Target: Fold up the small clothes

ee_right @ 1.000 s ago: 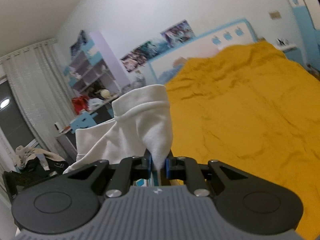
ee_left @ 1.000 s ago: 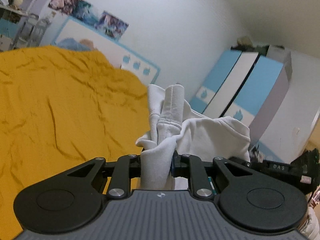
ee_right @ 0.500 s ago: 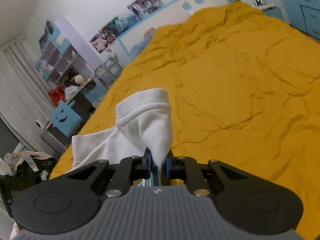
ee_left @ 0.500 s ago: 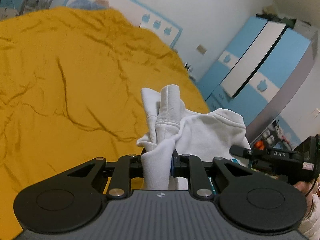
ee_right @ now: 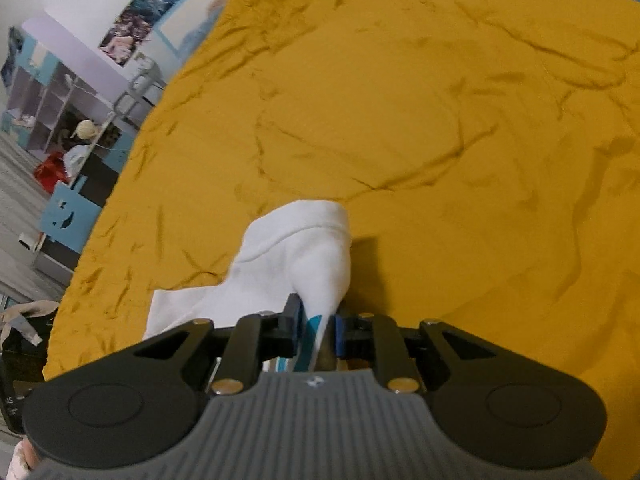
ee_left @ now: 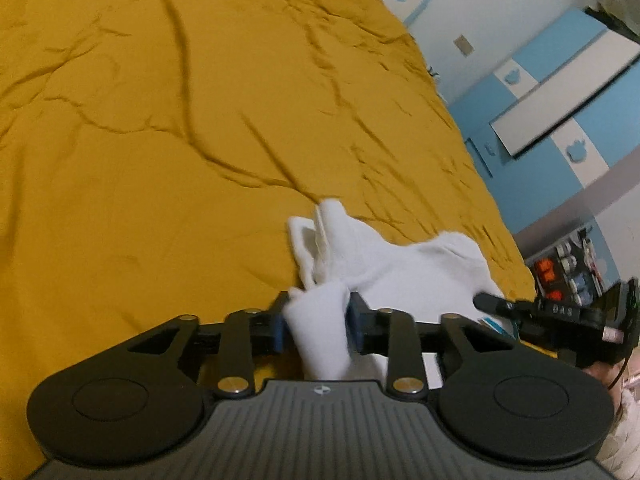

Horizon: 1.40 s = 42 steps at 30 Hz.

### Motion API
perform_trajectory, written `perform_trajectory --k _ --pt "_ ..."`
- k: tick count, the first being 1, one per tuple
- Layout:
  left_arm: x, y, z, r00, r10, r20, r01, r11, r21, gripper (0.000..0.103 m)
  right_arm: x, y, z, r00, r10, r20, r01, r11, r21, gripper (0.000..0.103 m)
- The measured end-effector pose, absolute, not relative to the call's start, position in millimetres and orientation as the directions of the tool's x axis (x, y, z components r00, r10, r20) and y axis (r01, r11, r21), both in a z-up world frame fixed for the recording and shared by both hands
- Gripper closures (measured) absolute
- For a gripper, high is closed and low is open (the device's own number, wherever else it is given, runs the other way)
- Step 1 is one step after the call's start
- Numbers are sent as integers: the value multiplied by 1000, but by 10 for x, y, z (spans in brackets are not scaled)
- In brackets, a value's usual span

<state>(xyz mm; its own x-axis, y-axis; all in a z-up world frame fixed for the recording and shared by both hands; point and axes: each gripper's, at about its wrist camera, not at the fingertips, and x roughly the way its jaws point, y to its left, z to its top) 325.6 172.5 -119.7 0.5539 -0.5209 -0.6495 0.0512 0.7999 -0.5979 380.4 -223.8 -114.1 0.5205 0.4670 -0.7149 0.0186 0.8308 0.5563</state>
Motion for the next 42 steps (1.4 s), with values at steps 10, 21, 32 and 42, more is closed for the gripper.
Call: perform_trajectory --k 10,21,32,42 --pt "3111 1892 -889 640 -304 -706 -27 909 -416 60 3704 -2424 -915 583 335 -740 95 876 472 77" --pt "2313 1455 -218 687 -367 -627 160 918 -363 63 2797 -2382 -332 611 371 -699 -106 914 393 75" --pt "1432 787 -249 628 -426 -652 339 903 -264 78 1718 -1877 -346 614 382 -691 -290 923 252 74" --pt "1280 638 -706 553 -338 -761 332 928 -171 83 1333 -1892 -882 574 308 -758 -291 943 162 76"
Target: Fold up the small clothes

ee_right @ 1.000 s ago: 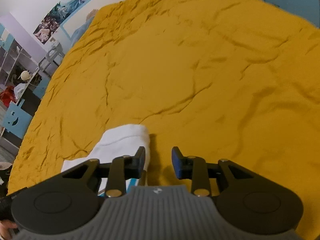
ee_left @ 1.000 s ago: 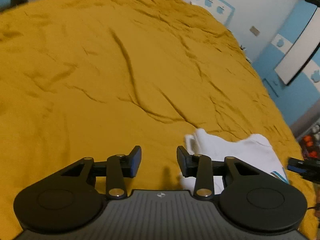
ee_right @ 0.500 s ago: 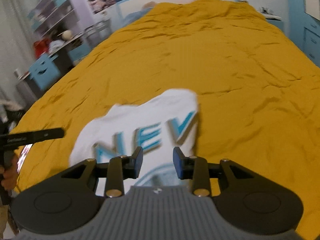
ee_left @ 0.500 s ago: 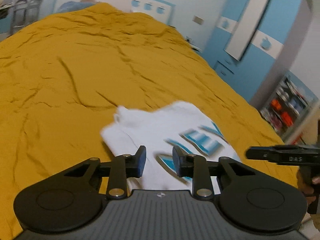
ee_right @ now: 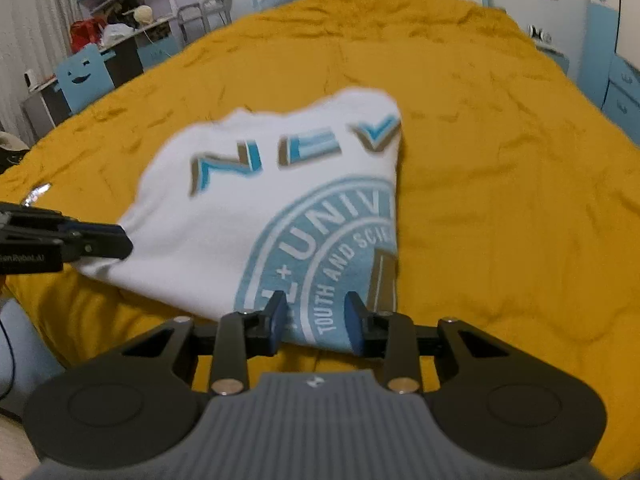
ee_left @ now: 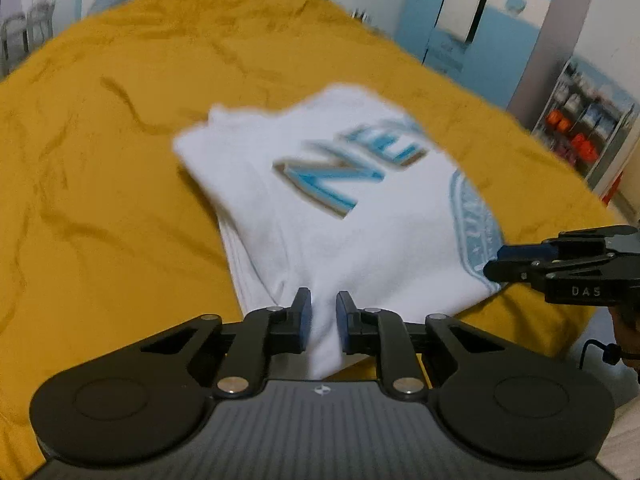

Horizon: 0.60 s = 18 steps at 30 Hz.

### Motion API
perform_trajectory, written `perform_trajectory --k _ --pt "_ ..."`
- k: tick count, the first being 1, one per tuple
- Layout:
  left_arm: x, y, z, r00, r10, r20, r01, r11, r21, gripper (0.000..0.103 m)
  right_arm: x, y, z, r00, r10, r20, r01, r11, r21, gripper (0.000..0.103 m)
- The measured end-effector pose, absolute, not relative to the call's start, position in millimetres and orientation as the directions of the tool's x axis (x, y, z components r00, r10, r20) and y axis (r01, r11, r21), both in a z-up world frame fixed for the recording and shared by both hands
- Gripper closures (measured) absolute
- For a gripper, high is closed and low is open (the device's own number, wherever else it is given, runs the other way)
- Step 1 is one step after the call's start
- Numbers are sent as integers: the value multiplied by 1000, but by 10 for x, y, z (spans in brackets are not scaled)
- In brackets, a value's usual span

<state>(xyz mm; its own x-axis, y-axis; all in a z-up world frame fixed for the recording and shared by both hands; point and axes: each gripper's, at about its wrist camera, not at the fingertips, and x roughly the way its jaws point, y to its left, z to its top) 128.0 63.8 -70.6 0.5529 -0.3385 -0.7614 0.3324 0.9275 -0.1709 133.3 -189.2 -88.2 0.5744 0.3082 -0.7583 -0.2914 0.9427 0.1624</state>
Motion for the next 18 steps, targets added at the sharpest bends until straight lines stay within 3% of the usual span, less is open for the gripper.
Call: perform_trajectory --k 7,14,16,18 --pt "1295 661 -919 571 -337 -748 318 931 -177 84 1418 -1934 -1226 558 326 -763 -290 938 188 76" --pt "1206 617 -744 601 -317 -733 314 938 -149 83 1493 -1911 -1128 546 317 -776 -290 940 180 76" --pt "1177 619 -655 614 -325 -719 313 937 -156 74 1509 -1879 -1042 538 305 -786 -288 943 169 75" --pt "1159 604 -514 638 -326 -698 312 938 -153 67 1520 -1846 -932 532 302 -791 -285 944 169 63"
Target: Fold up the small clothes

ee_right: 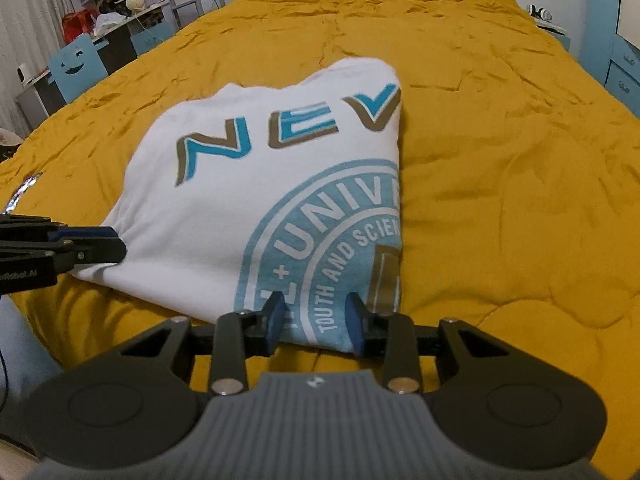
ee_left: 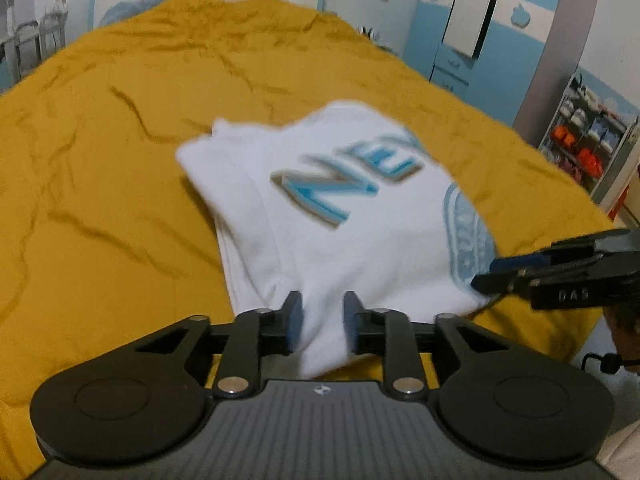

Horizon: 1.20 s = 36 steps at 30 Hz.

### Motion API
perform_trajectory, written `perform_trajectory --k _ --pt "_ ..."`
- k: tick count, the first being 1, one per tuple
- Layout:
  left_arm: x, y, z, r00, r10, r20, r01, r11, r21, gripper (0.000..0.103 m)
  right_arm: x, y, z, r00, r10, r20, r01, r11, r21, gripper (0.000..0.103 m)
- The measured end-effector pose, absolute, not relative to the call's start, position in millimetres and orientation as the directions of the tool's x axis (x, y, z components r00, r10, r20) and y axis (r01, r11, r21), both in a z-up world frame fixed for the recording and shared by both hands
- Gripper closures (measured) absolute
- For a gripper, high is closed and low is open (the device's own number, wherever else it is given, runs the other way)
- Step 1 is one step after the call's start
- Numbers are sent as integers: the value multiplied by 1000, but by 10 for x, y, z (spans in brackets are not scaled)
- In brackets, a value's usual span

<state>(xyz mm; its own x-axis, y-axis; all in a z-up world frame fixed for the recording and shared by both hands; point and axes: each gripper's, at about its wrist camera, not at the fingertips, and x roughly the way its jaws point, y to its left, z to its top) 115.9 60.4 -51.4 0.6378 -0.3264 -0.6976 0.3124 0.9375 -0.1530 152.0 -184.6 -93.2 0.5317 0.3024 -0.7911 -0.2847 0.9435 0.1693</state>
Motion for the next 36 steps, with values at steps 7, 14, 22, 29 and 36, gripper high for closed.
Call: perform_trajectory --k 7,14,22,29,36 --pt "994 420 103 824 -209 -527 266 963 35 25 1382 -1755 -285 625 340 -702 -338 929 150 38" --pt "693 208 486 963 -68 -262 112 981 157 4 1111 -1773 327 788 350 -506 -356 930 89 21" --pt "372 22 499 983 -15 -185 44 987 152 0 690 -1697 375 850 329 -412 -337 940 54 21" --pt "320 83 305 924 -11 -382 42 997 72 0 457 -1652 232 808 372 -457 -359 926 120 21" --pt "190 134 124 886 -4 -465 29 998 47 0 269 -1578 49 777 341 -529 -326 937 126 21"
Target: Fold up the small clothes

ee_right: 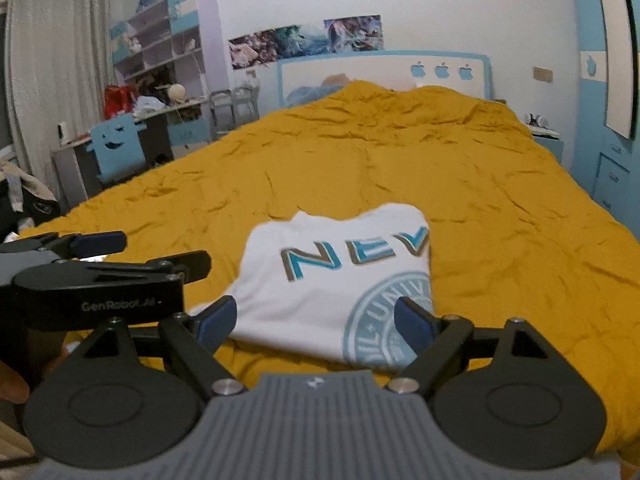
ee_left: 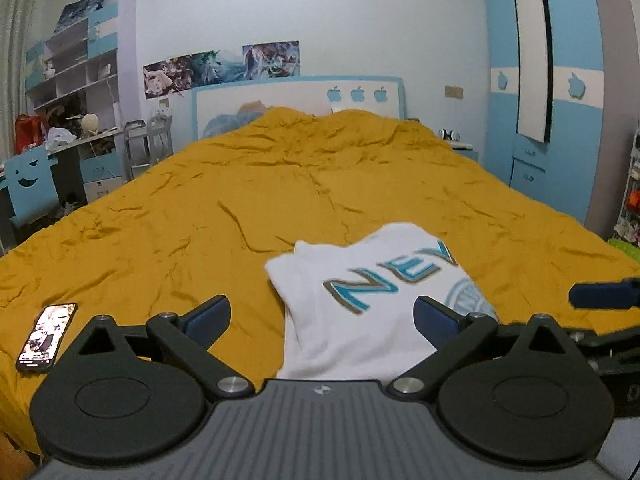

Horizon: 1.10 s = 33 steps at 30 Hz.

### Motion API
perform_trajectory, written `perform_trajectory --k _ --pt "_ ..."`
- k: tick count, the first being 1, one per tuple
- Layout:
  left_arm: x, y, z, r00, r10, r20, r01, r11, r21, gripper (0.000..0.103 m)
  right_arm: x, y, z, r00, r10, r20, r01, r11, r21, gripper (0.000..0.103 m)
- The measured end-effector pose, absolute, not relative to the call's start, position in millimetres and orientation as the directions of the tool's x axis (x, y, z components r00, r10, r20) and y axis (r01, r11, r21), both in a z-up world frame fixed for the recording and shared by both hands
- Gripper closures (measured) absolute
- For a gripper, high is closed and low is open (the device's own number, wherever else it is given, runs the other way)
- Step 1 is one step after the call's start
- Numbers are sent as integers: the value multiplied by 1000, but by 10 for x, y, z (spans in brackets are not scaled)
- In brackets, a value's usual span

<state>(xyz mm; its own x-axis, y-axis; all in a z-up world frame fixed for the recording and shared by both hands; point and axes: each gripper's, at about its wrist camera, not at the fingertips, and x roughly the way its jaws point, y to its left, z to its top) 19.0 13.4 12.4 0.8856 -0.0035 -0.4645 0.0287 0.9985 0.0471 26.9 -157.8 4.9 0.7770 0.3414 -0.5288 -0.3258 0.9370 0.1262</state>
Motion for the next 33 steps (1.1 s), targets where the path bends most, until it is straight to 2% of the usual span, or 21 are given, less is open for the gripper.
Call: perform_trajectory --k 5,13,33 --pt "218 91 25 853 -18 -522 37 999 27 0 211 -1579 -57 777 304 -551 -289 950 116 21" --pt "210 119 -145 811 26 -585 -24 1000 11 0 278 -1576 -231 742 245 -625 -233 967 103 21" --pt "163 82 -160 807 20 -590 -9 1000 21 0 370 -1618 -342 707 250 -661 -208 968 144 21"
